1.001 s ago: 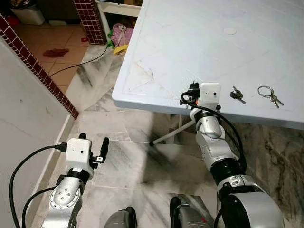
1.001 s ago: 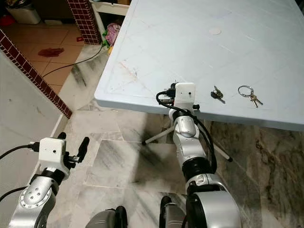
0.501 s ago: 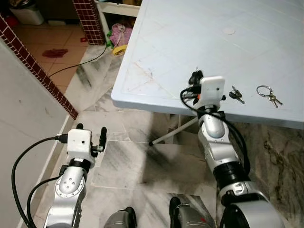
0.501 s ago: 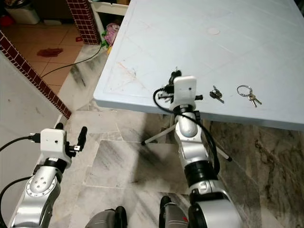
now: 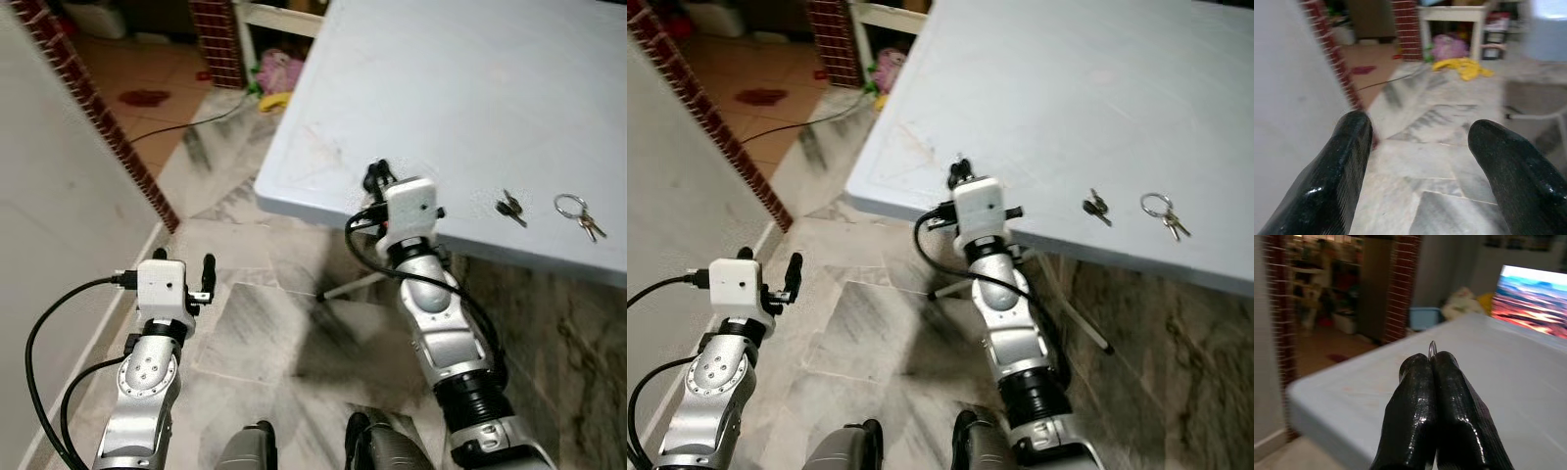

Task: Hang keys on a hook

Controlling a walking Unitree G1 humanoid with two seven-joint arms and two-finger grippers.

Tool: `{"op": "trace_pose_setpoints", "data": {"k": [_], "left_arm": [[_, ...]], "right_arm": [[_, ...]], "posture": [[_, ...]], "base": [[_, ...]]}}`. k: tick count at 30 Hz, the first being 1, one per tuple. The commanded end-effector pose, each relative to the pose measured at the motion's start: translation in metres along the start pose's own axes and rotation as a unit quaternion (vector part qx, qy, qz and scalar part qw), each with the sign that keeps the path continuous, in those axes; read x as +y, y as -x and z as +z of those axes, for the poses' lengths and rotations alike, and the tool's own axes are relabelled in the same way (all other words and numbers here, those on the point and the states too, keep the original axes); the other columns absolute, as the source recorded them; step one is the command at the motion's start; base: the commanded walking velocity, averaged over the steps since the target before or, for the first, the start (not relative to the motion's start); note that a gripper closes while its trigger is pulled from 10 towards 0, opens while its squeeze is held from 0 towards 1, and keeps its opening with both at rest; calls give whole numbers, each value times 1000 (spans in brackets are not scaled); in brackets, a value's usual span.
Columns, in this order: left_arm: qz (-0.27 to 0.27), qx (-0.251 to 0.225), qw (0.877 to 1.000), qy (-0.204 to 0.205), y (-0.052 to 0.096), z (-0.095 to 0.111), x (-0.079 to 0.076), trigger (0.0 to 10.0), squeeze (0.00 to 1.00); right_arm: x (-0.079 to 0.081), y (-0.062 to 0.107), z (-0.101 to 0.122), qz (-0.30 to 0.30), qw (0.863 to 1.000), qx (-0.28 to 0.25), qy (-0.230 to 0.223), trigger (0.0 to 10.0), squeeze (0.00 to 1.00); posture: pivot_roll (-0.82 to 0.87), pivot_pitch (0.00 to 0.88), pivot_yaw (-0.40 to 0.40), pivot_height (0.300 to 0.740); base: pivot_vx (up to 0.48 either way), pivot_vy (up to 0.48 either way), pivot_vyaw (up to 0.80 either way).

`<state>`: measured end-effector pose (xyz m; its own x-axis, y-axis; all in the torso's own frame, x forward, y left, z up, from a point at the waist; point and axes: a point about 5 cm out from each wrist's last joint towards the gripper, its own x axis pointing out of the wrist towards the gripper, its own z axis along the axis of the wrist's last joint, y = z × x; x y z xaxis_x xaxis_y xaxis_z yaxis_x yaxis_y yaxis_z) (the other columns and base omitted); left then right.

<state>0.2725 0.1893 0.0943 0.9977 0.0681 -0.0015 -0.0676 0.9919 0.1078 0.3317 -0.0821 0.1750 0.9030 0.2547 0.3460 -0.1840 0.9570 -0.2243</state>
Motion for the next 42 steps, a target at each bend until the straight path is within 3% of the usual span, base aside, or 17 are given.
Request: {"op": "trace_pose_setpoints", "data": {"k": [1, 26, 36, 42], "left_arm": [[12, 17, 1000, 1, 5, -9, 5, 10000, 0], [16, 3, 1000, -3, -4, -2, 6, 10000, 0], [63, -3, 998, -25, -4, 0, 19, 10000, 0], [65, -1, 998, -19, -3, -2, 18, 10000, 0]], "right_arm": [[3, 1, 5, 9, 1000, -9, 6, 10000, 0], [-1, -2, 9, -1, 1000, -1, -3, 10000, 0], [10, -1, 13, 29, 999, -7, -18, 10000, 0], [11, -2, 14, 38, 999, -8, -20, 10000, 0]], "posture": [[-6, 163, 44, 740], [6, 162, 41, 740], [15, 164, 31, 740], [15, 164, 20, 740]], "base": [[0, 0, 800], [0, 0, 800], [0, 0, 800], [0, 0, 800]]}}
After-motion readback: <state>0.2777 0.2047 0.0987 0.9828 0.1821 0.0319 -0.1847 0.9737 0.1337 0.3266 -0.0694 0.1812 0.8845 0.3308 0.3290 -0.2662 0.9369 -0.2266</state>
